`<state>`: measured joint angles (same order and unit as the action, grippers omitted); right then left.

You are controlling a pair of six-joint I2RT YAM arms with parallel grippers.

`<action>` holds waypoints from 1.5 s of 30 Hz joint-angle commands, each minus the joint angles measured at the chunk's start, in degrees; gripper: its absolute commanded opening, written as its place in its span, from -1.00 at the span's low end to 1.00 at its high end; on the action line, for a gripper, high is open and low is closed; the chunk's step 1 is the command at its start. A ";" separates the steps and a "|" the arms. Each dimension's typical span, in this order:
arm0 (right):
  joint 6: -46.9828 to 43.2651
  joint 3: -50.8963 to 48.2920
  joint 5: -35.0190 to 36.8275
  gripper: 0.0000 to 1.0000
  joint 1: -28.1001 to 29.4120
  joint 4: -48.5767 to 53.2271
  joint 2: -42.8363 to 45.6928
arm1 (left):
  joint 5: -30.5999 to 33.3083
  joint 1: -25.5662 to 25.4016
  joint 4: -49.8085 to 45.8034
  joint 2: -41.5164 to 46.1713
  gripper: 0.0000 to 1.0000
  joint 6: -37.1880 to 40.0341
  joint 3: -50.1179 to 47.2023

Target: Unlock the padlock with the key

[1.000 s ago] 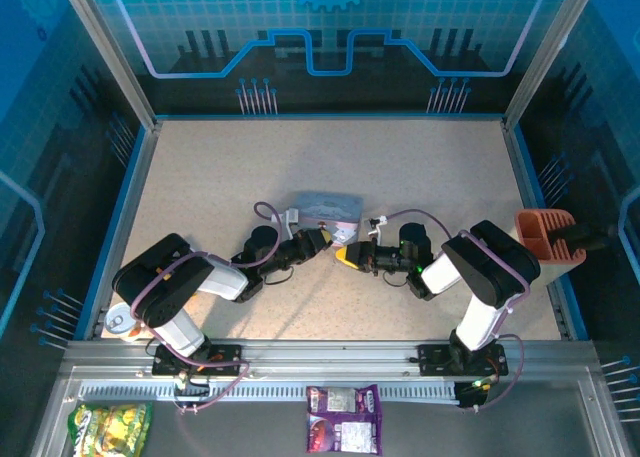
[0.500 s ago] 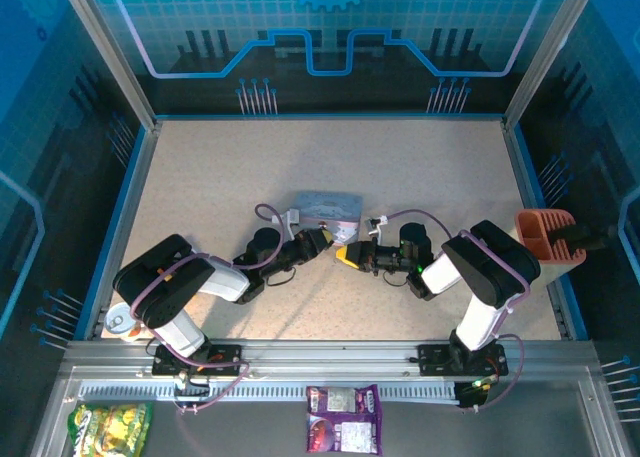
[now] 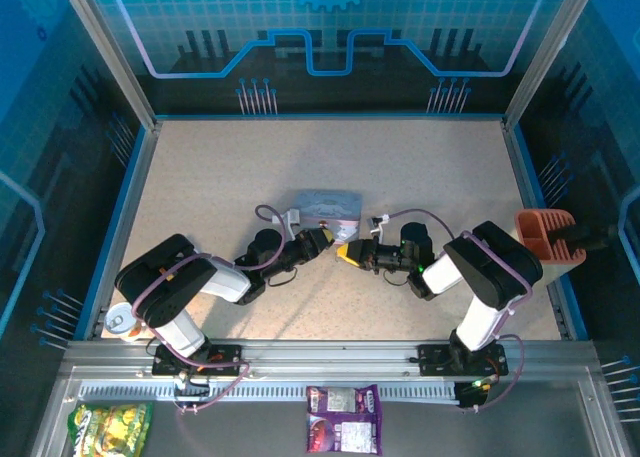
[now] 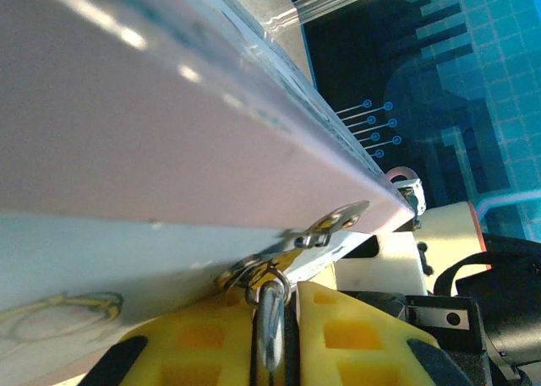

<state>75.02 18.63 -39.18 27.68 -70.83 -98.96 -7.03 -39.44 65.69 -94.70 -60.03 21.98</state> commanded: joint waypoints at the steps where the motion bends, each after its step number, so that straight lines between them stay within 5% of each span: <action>1: 0.31 2.28 11.79 -1.00 -1.25 -3.97 2.09 | -13.21 -5.95 7.78 0.08 -0.97 1.39 0.47; 12: 1.92 1.45 15.82 -1.00 0.09 -5.70 2.46 | -10.16 -6.74 9.55 -0.82 -0.96 0.24 0.24; 26: 4.71 1.55 18.53 -1.00 4.16 -10.65 -1.70 | 2.52 -9.87 14.46 -0.61 -0.98 -2.58 0.52; 45: 0.61 0.52 28.88 -1.00 11.93 -1.66 5.79 | 14.04 -10.39 12.90 0.20 -0.99 -7.35 4.81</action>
<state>76.53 17.67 -8.95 35.64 -68.58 -94.04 12.19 -46.57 70.52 -96.82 -66.15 21.78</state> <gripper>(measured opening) 0.064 0.142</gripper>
